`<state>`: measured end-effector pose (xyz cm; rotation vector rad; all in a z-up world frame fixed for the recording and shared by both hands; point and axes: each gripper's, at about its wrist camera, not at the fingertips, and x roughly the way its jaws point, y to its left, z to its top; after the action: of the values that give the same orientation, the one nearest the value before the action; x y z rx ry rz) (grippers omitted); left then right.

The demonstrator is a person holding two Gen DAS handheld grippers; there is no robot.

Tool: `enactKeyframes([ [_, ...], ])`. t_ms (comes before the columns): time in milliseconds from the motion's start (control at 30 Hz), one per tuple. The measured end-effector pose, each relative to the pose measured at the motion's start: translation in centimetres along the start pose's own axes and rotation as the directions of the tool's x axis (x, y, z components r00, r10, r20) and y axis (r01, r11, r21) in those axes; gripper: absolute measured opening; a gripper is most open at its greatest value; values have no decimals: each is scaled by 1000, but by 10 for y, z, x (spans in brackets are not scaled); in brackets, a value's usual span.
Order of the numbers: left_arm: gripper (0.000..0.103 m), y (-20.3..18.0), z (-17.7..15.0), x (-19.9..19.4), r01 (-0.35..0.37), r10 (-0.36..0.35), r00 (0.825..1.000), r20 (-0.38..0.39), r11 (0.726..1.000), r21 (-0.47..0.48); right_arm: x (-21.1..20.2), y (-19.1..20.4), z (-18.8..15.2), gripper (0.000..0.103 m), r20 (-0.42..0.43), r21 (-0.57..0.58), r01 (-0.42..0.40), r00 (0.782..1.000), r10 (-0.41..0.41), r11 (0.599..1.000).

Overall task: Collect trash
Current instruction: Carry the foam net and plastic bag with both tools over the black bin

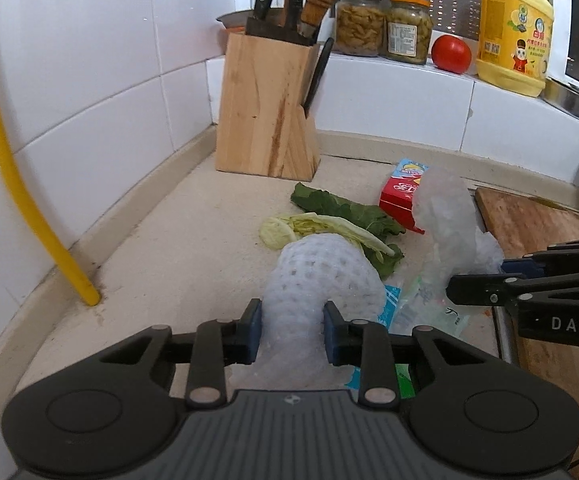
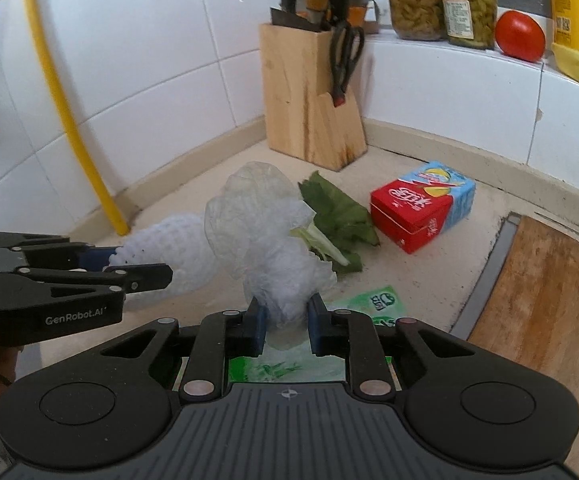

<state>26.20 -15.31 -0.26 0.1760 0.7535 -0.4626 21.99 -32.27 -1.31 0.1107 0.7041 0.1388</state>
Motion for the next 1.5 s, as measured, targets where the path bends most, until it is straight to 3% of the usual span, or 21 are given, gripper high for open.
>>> enactKeyframes([
  [433,25,-19,-18,-33,-91,91,996,12,995,-51,-8,3,-20,27,-21,-30,-86,996,85,996],
  [767,25,-23,-30,-52,-71,74,996,47,995,-65,-22,7,-31,27,-21,-44,-46,999,45,998],
  [1033,25,-10,-46,-76,-49,54,997,60,996,-80,-31,23,-46,27,-31,-29,-9,999,9,1000],
  [1500,25,31,-80,-116,-87,98,993,72,986,-145,-36,87,-57,27,-36,-80,-47,998,44,996],
])
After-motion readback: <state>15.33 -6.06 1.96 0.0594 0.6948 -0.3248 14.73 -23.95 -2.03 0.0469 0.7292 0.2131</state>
